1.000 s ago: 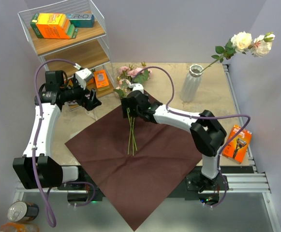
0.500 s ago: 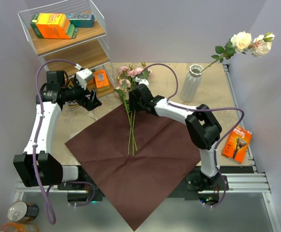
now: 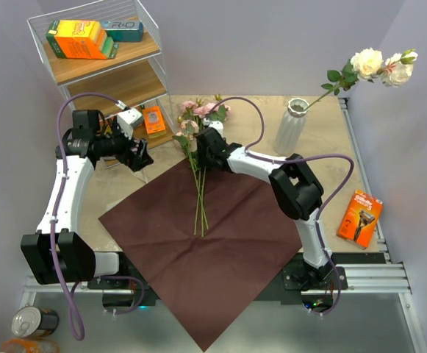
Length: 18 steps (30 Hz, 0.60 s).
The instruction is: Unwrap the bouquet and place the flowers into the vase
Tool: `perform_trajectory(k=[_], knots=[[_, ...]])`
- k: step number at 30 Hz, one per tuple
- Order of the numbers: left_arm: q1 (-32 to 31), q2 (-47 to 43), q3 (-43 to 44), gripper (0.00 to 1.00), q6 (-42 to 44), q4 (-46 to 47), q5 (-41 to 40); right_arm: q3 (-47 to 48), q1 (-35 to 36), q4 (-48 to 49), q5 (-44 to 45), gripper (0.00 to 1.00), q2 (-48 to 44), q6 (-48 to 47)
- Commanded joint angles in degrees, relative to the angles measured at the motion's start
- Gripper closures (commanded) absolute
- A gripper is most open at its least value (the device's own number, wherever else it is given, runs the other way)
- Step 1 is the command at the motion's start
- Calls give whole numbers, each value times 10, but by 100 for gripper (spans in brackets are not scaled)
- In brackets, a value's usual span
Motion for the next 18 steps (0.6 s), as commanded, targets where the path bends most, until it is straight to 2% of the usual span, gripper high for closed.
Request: perform_trajectory(k=[1,15,18], knots=[[0,-14,-8,1,12,3,0,35,-4,-9,27,43,2,-2],[0,-16,0,1,22,-6,-15,90,-13,-34,33,60,60,1],[0,-17,1,1,27,-9,-15,103,-12,-33,29,60,69,2]])
